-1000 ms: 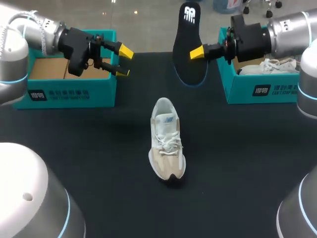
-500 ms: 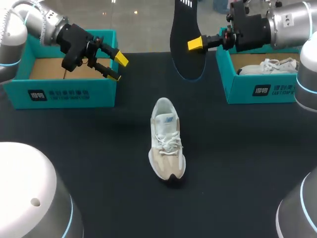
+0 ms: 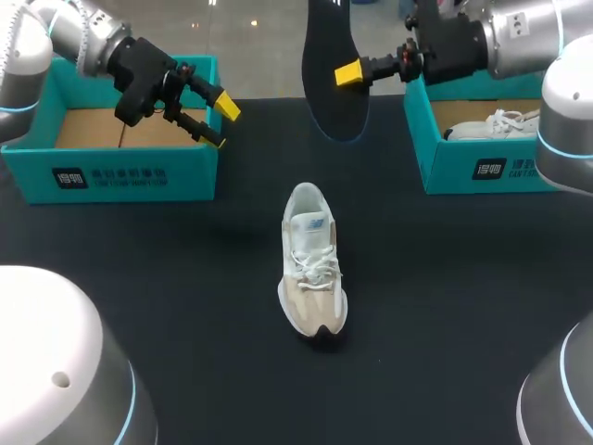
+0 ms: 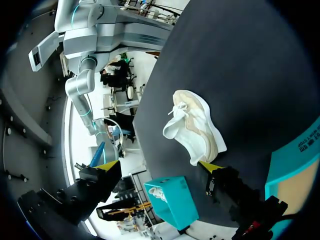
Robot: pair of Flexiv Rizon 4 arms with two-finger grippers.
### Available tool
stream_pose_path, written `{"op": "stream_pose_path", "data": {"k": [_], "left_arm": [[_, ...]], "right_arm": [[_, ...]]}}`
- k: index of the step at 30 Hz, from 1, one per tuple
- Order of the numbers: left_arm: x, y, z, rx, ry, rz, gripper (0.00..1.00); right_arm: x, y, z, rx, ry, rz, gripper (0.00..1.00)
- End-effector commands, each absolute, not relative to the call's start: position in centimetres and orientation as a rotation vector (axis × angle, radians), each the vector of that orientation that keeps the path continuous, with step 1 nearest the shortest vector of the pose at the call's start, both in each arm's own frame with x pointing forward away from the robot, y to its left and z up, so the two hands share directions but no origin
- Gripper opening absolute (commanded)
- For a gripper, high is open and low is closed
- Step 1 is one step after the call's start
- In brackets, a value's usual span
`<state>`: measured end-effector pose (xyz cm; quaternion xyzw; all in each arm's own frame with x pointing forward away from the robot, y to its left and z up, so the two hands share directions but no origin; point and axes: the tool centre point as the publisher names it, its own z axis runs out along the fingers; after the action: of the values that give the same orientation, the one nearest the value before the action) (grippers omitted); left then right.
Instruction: Take the shoe out of the shoebox, open the shoe tongue, remove and reinsert the insole, then place the shoe into the shoebox
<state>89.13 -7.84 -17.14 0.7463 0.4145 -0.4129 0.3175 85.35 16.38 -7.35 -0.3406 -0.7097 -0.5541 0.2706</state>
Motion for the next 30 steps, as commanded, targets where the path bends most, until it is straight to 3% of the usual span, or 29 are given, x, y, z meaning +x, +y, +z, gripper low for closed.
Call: {"op": "stream_pose_path", "data": {"k": [1,11,30], "left_arm": [[89.1,-7.8,-17.1,1.968,1.09,-1.085,1.0],[89.1,-7.8,-17.1,1.968,1.09,-1.085,1.0],[89.1,-7.8,-17.1,1.968,1.09,-1.085,1.0]], "right_arm": [[85.5,16.5,-7.4,-0.918,-1.914,-1.488,0.0],[85.2,16.7,-7.7,-0.908,-1.926,-1.502,0.0],[85.8,16.4,-16.6,-0.715,-2.067,-1.646,0.0]]}}
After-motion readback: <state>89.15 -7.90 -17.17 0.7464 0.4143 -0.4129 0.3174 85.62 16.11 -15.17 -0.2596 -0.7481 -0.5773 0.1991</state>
